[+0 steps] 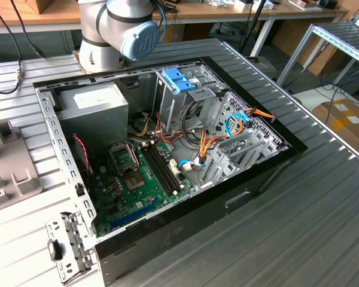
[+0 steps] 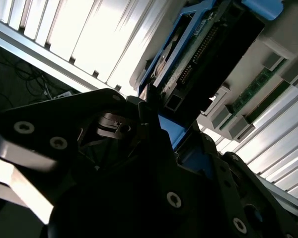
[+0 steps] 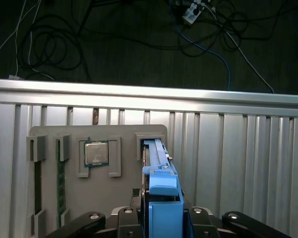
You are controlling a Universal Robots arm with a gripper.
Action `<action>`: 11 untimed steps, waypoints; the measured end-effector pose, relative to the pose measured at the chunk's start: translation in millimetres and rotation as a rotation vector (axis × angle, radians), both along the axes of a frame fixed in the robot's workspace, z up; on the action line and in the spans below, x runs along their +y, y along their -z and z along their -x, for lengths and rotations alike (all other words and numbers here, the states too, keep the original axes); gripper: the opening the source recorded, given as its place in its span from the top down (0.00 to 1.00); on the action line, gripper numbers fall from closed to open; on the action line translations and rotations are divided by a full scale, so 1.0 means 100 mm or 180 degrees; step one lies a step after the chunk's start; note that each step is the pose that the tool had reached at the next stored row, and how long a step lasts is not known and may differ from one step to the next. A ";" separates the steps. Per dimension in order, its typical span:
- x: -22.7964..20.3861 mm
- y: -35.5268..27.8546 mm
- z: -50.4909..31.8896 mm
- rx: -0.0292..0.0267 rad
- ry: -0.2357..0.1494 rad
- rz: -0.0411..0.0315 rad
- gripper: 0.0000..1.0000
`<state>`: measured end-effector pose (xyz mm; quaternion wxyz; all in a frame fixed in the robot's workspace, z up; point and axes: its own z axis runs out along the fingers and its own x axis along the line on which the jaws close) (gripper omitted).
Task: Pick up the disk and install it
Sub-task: 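Pick up the disk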
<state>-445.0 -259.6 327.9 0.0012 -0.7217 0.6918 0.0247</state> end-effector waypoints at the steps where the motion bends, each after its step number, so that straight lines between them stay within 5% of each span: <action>1: 0.000 -0.009 0.000 0.0000 0.0000 0.0000 0.63; 11: 0.000 -0.116 0.000 0.0000 0.0000 -0.0002 0.63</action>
